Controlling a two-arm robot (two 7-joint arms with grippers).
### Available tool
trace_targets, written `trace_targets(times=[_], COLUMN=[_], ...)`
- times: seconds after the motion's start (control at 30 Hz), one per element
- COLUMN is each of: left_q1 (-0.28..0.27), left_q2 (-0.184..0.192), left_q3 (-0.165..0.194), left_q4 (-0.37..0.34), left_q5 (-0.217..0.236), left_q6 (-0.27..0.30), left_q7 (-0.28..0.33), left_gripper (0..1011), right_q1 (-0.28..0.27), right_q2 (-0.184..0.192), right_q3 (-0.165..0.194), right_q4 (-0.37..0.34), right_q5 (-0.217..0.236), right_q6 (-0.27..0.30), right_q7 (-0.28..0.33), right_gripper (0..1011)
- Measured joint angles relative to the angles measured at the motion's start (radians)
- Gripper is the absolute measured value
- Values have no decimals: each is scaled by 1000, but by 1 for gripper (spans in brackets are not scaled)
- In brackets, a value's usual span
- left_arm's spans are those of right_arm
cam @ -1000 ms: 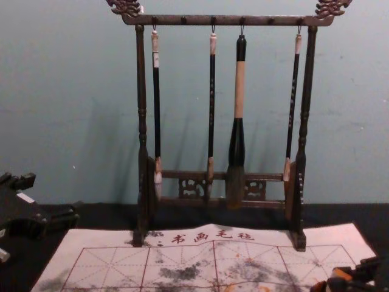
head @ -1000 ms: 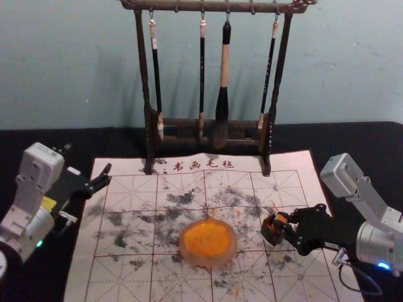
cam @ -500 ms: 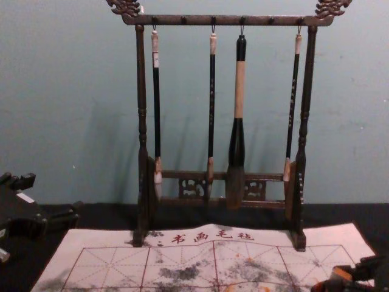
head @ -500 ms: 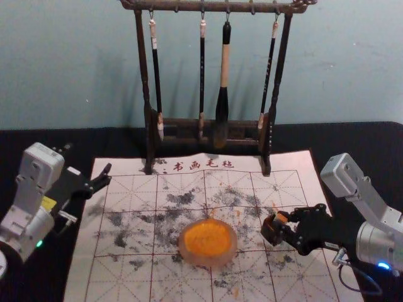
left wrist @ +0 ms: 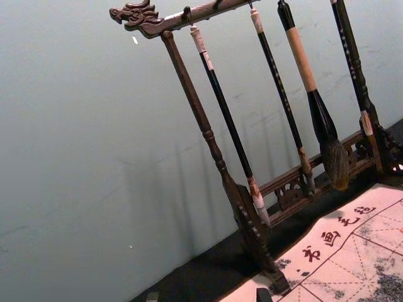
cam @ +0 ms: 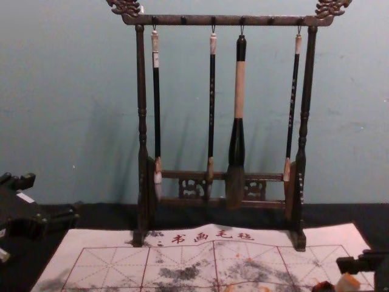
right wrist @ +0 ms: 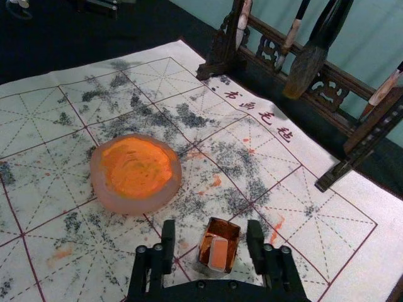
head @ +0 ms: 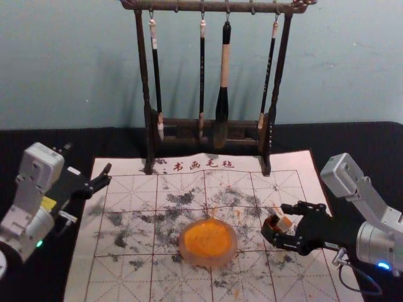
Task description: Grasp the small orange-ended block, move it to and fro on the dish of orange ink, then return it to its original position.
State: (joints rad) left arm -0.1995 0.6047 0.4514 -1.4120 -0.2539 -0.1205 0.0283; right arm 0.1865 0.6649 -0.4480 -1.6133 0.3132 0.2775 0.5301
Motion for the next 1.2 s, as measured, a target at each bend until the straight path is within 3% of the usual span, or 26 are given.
trace_targets(times=[0.3, 0.43, 0.83, 1.03, 1.2], left_q1=[0, 0, 0, 0, 0], left_q2=[0, 0, 0, 0, 0], left_q3=[0, 0, 0, 0, 0], left_q4=[0, 0, 0, 0, 0], left_q5=[0, 0, 0, 0, 0], left_q6=[0, 0, 0, 0, 0], left_q7=[0, 0, 0, 0, 0], left_gripper=[1001, 1001, 1001, 1001, 1001], right_q1=[0, 0, -1, -29, -61], right_q2=[0, 0, -1, -24, -58], right_q3=[0, 0, 2, 54, 129], right_q4=[0, 0, -1, -15, -31], right_q5=[0, 0, -1, 26, 49], right_q6=[0, 0, -5, -70, -139], right_q7=[0, 0, -5, -38, -116], right_gripper=[927, 1002, 1000, 1000, 1000])
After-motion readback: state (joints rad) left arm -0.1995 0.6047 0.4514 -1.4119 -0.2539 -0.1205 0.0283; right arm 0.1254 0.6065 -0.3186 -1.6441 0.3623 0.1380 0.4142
